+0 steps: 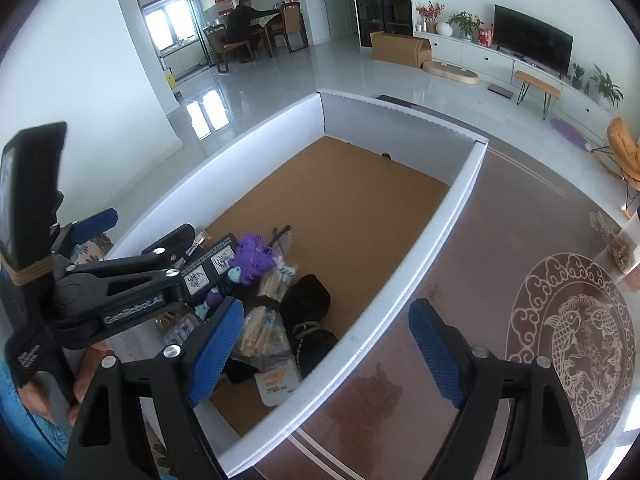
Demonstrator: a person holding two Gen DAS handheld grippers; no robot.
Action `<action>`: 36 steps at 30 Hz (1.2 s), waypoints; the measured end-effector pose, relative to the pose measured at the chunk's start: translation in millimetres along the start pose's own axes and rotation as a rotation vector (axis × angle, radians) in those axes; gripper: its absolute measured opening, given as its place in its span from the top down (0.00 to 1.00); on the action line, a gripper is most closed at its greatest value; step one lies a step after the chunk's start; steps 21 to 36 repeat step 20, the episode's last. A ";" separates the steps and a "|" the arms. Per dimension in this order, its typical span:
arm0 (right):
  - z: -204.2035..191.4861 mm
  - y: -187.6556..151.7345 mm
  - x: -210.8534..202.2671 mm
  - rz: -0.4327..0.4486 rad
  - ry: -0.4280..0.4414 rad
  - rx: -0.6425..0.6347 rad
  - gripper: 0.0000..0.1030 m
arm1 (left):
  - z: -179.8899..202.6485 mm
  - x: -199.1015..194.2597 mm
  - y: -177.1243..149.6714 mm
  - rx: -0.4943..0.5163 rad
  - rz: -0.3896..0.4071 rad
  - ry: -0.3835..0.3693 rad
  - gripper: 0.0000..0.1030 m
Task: Organize objects
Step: 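Carry the wand and swab bundle into the bin and release them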
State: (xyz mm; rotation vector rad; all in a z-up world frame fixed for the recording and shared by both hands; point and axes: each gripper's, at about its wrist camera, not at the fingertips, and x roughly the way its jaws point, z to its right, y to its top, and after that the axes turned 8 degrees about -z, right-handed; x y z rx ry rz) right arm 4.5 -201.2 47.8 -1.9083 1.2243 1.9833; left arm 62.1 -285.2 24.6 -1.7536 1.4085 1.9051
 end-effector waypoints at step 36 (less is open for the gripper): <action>-13.2 3.5 10.7 0.000 -0.019 -0.042 0.17 | -8.7 -19.9 -9.9 -0.058 0.063 0.000 0.02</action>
